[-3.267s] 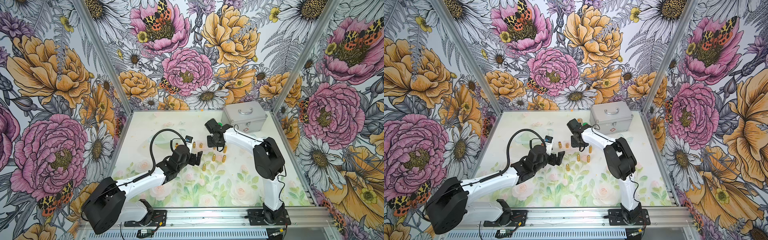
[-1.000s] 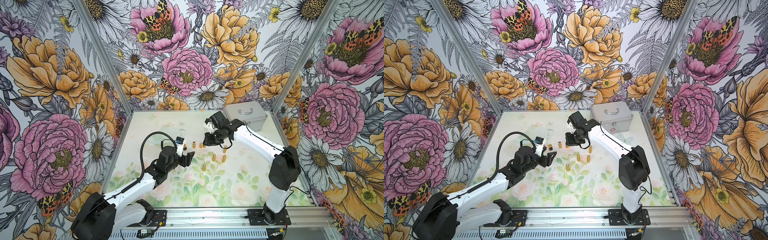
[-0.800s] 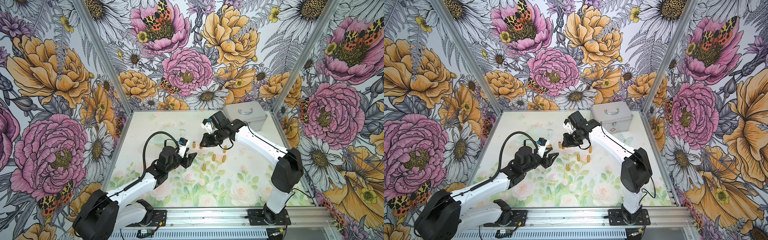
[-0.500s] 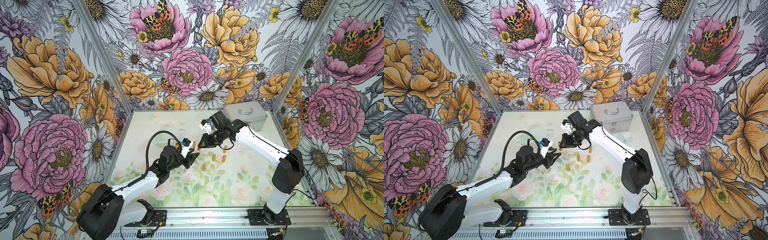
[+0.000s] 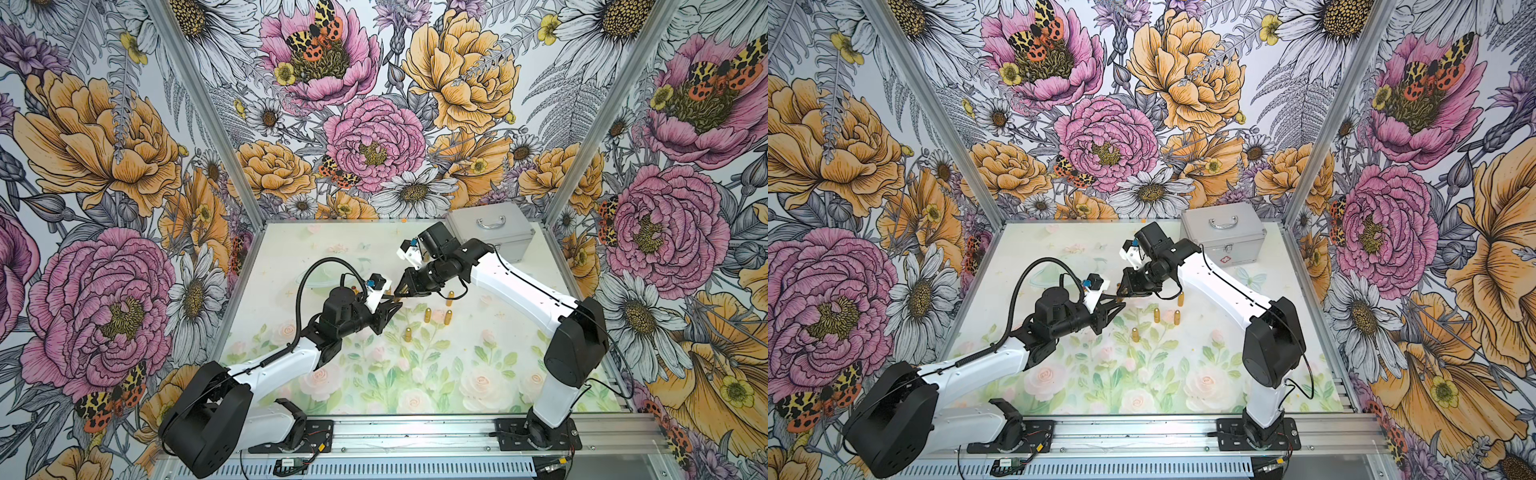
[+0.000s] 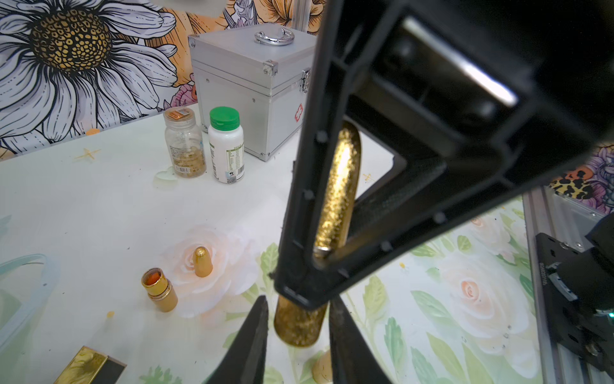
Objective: Open the lipstick cap
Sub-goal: Open the cover of the lipstick.
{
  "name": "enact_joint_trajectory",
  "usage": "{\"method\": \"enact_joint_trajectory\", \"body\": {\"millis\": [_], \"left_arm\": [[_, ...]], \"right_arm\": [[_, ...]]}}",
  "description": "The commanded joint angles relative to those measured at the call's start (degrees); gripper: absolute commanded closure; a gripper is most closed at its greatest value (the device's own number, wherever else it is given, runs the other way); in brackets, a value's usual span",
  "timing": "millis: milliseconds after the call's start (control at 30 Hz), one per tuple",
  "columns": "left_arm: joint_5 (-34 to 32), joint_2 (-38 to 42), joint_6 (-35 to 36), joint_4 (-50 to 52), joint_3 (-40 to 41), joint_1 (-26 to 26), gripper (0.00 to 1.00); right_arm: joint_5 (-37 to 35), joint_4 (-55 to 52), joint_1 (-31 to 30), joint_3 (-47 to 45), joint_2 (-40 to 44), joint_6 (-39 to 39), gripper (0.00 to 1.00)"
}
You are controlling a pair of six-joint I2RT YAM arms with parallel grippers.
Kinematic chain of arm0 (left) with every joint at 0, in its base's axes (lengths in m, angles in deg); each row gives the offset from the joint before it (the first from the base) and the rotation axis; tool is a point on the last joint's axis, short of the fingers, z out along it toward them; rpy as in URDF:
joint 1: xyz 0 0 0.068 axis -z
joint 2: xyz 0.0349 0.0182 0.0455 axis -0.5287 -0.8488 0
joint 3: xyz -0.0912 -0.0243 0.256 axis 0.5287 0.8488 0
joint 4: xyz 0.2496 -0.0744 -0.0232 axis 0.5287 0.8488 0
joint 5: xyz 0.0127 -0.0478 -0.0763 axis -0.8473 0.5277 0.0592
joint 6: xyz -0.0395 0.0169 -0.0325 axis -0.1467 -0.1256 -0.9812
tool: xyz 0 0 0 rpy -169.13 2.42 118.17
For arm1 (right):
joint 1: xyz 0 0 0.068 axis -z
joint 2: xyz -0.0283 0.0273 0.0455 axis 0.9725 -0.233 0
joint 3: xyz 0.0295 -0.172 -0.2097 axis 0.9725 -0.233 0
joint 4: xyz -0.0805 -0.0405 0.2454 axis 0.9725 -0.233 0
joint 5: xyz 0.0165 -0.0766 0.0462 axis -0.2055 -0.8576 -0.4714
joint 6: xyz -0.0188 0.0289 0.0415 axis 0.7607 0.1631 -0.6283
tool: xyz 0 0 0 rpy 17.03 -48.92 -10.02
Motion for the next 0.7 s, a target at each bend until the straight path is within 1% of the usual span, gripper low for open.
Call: {"method": "enact_joint_trajectory", "body": {"millis": [0, 100, 167, 233, 267, 367, 433, 600, 667], "left_arm": [[1.9, -0.7, 1.1, -1.6, -1.9, 0.5, 0.71], [2.2, -1.2, 1.0, -1.6, -2.4, 0.7, 0.73], [2.1, -1.5, 1.1, -1.6, -2.7, 0.9, 0.78], [1.9, -1.6, 1.1, -1.6, -2.9, 1.1, 0.79], [1.9, -1.6, 1.0, -1.6, -2.9, 1.2, 0.82], [1.4, -1.3, 0.7, -1.7, -2.9, 1.2, 0.86], [0.6, -1.0, 0.4, -1.7, -2.6, 1.2, 0.91], [-2.5, 0.1, -0.2, -1.7, -0.9, 1.3, 1.0], [-3.4, 0.8, -0.3, -1.5, -0.1, 1.3, 1.0]], "right_arm": [[1.3, 0.1, -0.4, 1.9, 0.4, -0.4, 0.79], [1.7, 0.1, -0.5, 2.1, 0.1, -0.4, 0.79], [1.6, 0.1, -0.5, 2.0, -0.1, -0.4, 0.8], [1.4, 0.1, -0.5, 2.0, -0.3, -0.3, 0.8], [1.5, 0.2, -0.5, 2.1, -0.4, -0.3, 0.8], [1.2, 0.2, -0.4, 2.2, -0.6, -0.4, 0.8], [1.2, 0.2, -0.4, 2.3, -0.5, -0.3, 0.79], [0.3, 0.2, -0.3, 2.9, 0.2, -0.2, 0.74], [-0.9, 0.2, -0.3, 3.1, 0.9, -0.1, 0.68]]}}
